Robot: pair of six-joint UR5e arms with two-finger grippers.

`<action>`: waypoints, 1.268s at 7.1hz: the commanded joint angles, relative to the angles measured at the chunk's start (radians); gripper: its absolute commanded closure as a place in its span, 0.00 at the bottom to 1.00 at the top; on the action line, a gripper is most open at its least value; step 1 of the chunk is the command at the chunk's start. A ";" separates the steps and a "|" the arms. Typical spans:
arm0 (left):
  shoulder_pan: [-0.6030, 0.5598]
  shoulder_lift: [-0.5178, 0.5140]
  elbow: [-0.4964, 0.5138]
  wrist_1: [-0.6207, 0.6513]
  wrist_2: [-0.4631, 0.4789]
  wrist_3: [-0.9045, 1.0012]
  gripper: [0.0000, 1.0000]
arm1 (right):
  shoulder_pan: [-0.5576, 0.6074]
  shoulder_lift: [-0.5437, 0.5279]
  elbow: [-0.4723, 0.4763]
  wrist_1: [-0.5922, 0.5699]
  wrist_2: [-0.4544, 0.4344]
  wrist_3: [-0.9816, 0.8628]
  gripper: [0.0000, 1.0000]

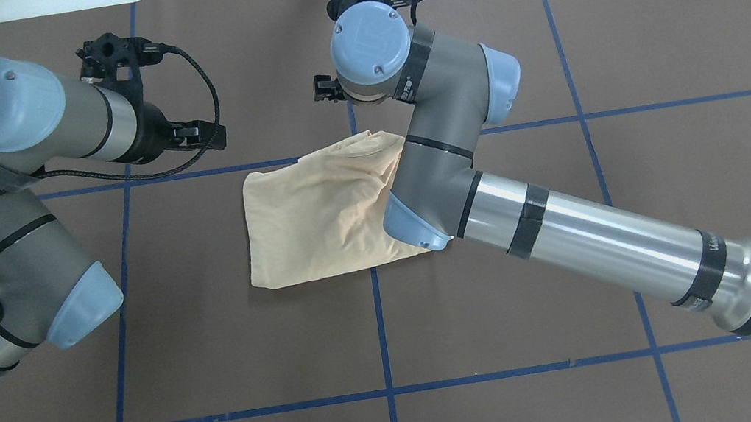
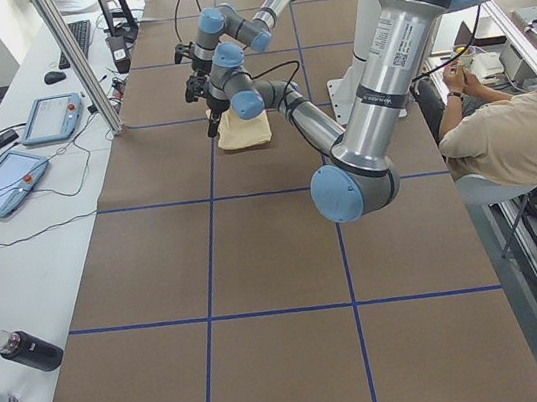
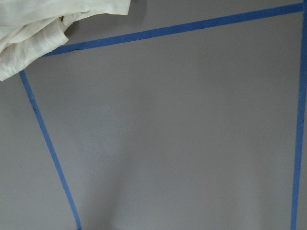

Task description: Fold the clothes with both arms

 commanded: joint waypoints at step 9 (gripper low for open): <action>-0.765 0.518 -0.085 0.235 -0.311 1.065 0.00 | 0.800 -1.039 0.645 -0.274 0.590 -1.225 0.00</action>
